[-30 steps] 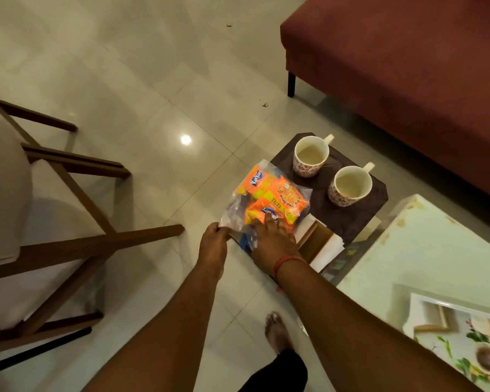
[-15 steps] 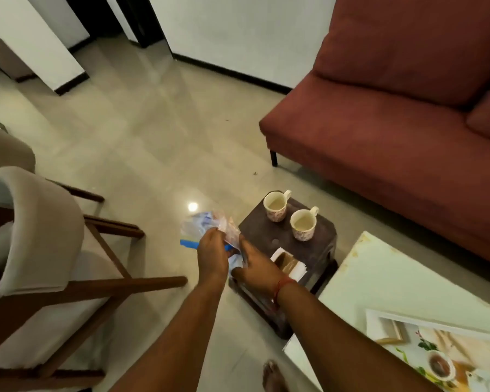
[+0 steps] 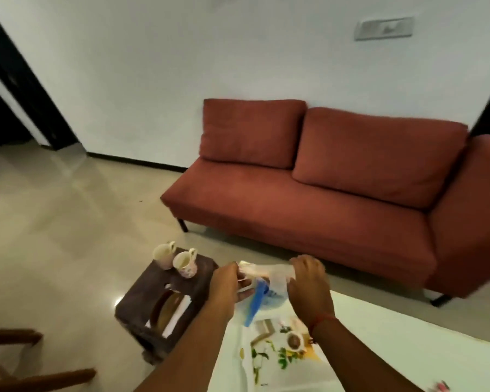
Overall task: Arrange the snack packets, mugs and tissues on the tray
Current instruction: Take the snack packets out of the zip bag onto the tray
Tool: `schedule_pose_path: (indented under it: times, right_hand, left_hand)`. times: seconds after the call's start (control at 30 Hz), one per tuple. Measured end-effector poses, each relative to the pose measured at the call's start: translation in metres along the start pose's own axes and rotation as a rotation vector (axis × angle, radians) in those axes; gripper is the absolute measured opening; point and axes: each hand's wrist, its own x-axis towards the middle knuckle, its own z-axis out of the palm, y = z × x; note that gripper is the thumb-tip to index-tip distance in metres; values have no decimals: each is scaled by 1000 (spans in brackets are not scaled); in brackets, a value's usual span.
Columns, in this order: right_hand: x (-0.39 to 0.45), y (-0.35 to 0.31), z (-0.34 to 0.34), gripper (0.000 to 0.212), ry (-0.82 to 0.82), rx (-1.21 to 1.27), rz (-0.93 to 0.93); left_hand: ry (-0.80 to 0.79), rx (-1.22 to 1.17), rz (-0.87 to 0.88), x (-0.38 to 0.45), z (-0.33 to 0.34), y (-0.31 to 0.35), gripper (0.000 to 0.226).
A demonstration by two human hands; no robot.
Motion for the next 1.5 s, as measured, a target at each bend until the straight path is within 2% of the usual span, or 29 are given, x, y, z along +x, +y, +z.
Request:
schedule_pose_path:
  times: [0.07,0.1,0.17,0.3,0.47,0.67,0.8,0.87,0.97,1.1,1.2,1.33,1.5]
  right_hand:
    - [-25,36,-33,37,139,-8,9]
    - [-36,45,-45,36,144,-6,1]
    - [-57,70,-62,34,69,95,37]
    - [-85,100,-71,35,-273,483,199]
    - [-97,122,-71,16,-198,640,381]
    - [-95,125,-69,12,-70,541,432]
    - [-73,107,-68,14,103,362,340]
    - [-59,92,-66,15,134,251,304]
    - [-42,74,-57,16,105,142,302]
    - [-28,54,-37,17,51,65,352]
    - [-28,39,-23,18,0,19,375]
    - [-35,25,-10,20,-30,81,392]
    - [-34,23,-17,21,-88,139,291]
  left_hand:
    - [-38,20,57,-18,41,-19,17]
    - [-59,43,57,-30,54,-27,18]
    - [-105,89,42,-46,85,-38,18]
    - [-176,153,23,-65,134,-54,19]
    - [-234,114,-32,-76,170,-65,16]
    - [-293,-51,-47,-70,171,-55,17]
    - [-317,-168,-35,-46,150,-41,24]
    - [-292,-192,-30,-30,137,-35,26]
    - [-265,-45,-1,-12,119,-37,28]
    - [-382,295,-13,2,103,-56,17]
    - [-448,461,24,12,98,-70,18]
    - [-500,483,41,10,101,-77,22]
    - [-449,497,154,9,108,-69,22]
